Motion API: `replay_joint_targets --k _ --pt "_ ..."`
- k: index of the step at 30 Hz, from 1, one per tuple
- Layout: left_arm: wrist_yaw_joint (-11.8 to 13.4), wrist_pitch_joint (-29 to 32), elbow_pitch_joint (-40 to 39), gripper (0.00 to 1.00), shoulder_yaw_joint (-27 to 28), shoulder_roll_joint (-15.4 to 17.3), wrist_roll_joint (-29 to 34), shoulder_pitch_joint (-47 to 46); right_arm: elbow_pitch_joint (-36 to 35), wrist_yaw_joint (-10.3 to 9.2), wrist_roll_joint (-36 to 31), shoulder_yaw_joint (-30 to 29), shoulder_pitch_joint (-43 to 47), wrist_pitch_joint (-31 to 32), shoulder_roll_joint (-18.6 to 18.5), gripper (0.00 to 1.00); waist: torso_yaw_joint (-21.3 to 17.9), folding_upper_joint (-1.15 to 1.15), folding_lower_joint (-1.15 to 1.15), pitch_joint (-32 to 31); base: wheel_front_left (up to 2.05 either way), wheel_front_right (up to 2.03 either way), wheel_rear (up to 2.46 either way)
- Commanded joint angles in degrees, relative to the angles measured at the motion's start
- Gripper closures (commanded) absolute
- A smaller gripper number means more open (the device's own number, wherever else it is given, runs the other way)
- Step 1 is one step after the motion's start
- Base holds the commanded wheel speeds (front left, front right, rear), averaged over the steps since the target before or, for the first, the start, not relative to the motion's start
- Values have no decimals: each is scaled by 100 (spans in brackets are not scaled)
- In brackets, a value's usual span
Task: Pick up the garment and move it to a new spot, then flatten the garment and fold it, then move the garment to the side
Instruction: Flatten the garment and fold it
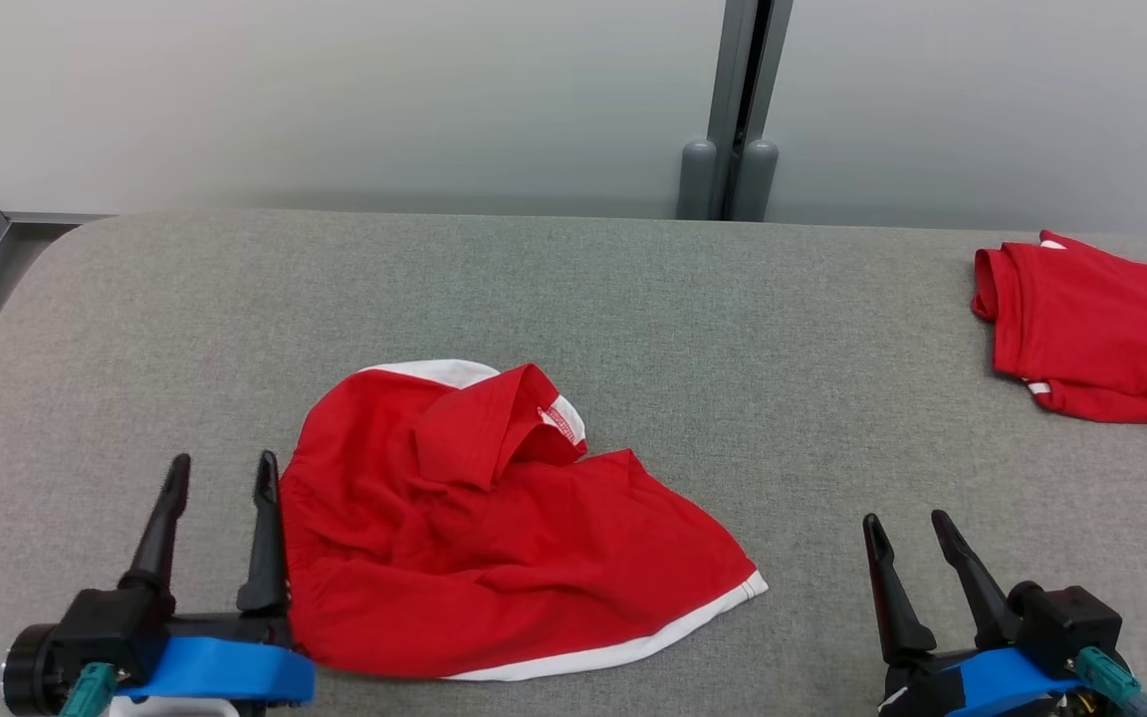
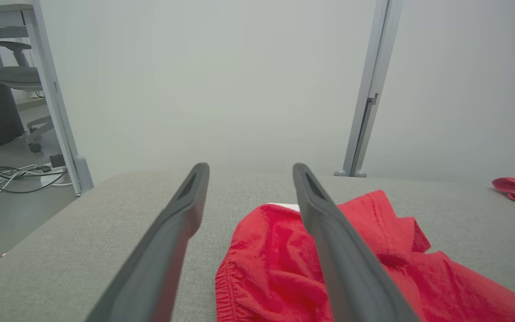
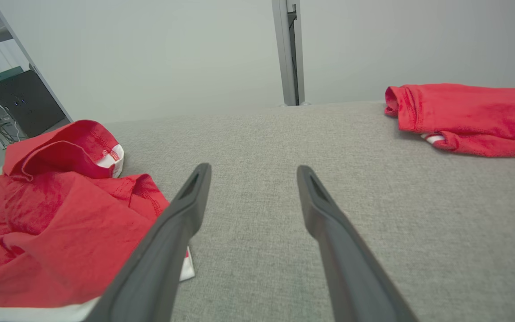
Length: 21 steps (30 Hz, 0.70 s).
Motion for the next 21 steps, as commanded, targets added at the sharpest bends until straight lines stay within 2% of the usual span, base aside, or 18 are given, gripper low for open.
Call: replay_joint_targets --k 1,5,12,21 --pt "58 -13 -113 0 214 -94 85 -137 39 2 -16 16 -22 -18 -12 0 -16 0 0 2 0 0 0" --pt "35 -13 -182 0 415 -232 256 -184 110 2 14 59 -13 -17 -11 0 -40 0 0 16 0 0 0" --pt "-14 -13 17 0 372 -305 539 -253 324 2 -67 219 -89 -18 -11 0 -42 0 0 33 0 0 0" --pt "-18 -13 239 0 342 -339 773 -324 973 2 -217 794 -564 -18 -13 0 -9 0 0 67 0 0 0"
